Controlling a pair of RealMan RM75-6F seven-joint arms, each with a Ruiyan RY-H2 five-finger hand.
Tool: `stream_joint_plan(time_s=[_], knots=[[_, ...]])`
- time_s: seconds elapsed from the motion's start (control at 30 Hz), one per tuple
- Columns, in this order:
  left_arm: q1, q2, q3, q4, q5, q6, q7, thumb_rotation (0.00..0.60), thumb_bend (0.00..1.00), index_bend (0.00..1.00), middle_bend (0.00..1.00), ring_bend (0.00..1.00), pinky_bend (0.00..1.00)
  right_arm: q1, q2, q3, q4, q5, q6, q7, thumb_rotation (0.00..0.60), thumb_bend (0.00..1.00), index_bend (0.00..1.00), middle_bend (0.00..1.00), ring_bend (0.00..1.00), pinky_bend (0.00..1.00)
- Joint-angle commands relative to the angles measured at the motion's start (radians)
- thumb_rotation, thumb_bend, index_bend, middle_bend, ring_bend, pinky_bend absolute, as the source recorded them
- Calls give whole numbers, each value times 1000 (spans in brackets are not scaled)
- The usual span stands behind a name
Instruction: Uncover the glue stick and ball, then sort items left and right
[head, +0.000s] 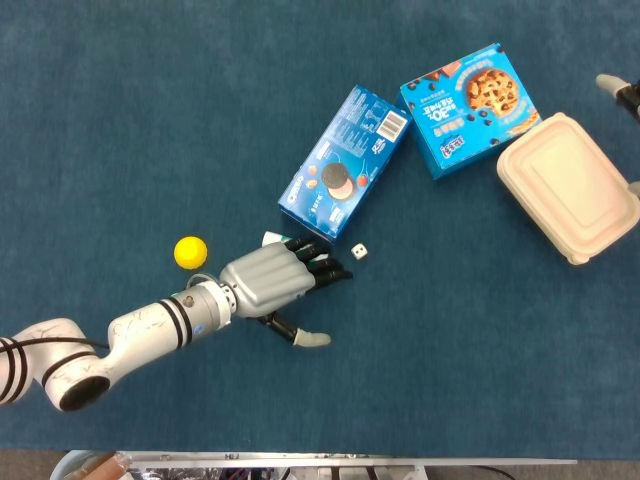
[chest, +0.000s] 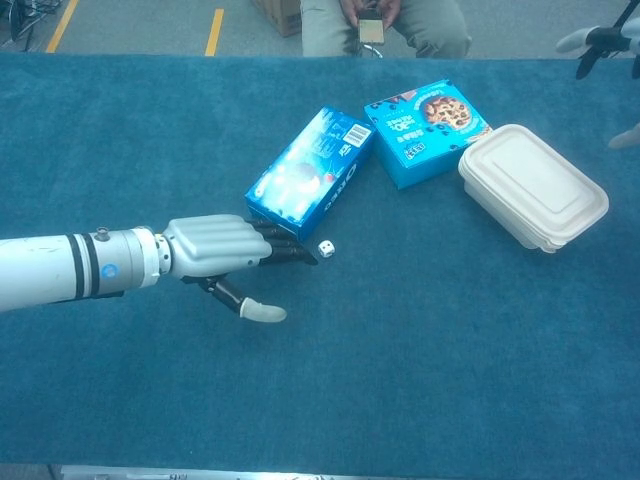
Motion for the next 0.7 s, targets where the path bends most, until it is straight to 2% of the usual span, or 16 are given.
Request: stream_joint_plan(time_s=[0.03, 0.4, 0.7], knots=[[0, -3, -2, 4, -12, -3, 2, 51, 168, 201, 92, 0, 0, -1, 0, 0, -1, 0, 1, -2, 600, 13, 87, 268, 146, 327], [6, -6, 3, 37, -44, 0, 27, 49, 168, 201, 92, 0, 0, -4, 5, 4, -8, 5, 1, -7, 600, 13, 87, 268, 146, 326], [24, 45, 27, 47, -77, 1, 58, 50, 168, 201, 92, 0, 0, 1, 0, 8, -14, 12, 1, -19, 600, 13, 87, 268, 146, 326]])
